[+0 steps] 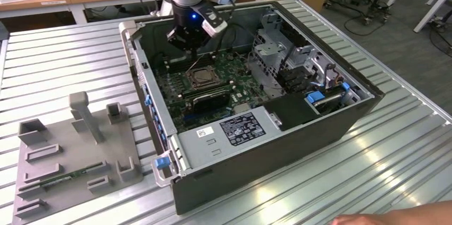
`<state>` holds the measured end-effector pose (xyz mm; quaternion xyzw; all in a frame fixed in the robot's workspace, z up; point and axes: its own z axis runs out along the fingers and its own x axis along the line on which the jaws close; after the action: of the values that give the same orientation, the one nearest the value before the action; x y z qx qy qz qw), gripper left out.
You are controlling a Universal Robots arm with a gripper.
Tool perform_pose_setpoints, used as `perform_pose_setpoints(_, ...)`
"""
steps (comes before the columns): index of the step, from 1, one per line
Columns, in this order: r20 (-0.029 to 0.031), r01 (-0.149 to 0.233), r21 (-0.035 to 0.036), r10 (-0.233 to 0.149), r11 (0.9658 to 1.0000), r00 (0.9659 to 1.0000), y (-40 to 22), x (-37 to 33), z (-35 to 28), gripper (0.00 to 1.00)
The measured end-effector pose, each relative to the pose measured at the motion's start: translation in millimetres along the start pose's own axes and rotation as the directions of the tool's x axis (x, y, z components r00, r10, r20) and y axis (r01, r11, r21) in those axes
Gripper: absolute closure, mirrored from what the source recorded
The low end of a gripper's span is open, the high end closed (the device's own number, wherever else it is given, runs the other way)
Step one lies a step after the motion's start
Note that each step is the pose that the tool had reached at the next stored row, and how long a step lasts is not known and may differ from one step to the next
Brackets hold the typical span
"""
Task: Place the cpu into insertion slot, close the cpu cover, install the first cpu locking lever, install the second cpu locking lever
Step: 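Install the first cpu locking lever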
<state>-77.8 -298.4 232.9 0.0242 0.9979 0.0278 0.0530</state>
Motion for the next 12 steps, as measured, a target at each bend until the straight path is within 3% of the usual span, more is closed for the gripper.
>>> perform_pose_setpoints(12,-0.0001,0.0,0.0002,0.0,1.0,1.0,0.1,-2.2,8.8,0.89)
